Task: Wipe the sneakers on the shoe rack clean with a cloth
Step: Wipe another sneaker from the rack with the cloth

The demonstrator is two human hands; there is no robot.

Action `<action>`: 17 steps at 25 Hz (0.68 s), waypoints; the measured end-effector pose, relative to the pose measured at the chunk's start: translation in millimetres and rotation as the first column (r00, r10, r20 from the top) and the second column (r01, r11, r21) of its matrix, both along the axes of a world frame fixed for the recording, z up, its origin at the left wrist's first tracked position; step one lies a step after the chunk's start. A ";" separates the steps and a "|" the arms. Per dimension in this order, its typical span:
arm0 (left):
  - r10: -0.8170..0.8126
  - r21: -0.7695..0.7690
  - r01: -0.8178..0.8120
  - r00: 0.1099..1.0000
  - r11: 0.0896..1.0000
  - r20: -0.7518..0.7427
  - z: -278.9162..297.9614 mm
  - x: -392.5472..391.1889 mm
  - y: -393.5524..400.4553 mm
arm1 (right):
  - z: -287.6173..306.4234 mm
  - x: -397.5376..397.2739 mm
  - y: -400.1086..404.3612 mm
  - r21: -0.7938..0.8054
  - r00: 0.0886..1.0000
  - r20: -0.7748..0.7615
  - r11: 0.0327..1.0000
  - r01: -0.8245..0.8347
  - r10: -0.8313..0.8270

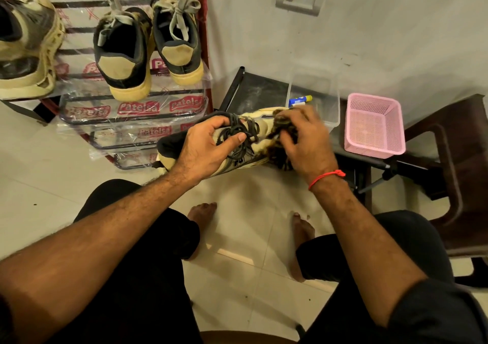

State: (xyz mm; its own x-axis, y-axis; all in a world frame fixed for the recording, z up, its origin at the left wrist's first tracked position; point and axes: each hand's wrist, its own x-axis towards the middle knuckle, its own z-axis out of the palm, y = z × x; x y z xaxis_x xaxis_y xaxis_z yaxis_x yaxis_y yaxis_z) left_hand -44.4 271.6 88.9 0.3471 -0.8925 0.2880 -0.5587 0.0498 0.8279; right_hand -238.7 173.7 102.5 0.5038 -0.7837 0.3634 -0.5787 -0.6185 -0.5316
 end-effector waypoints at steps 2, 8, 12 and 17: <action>-0.021 -0.006 0.021 0.999 1.000 0.031 1.2 -2.2 -0.6 | 5.7 -8.7 -8.2 0.067 0.983 0.016 0.981 0.181 -0.183; -0.036 -0.006 0.036 0.998 0.999 0.058 -5.8 2.7 4.0 | -4.4 13.7 29.6 0.066 0.996 0.025 0.994 -0.091 0.090; -0.036 -0.039 0.049 0.959 0.998 0.281 -11.7 -2.7 2.1 | 2.4 0.2 2.3 0.022 0.983 0.128 0.991 0.129 -0.130; -0.010 -0.132 0.079 0.891 0.988 0.454 -14.7 -7.2 7.6 | 5.5 6.4 17.3 -0.057 0.983 0.180 0.998 -0.020 0.030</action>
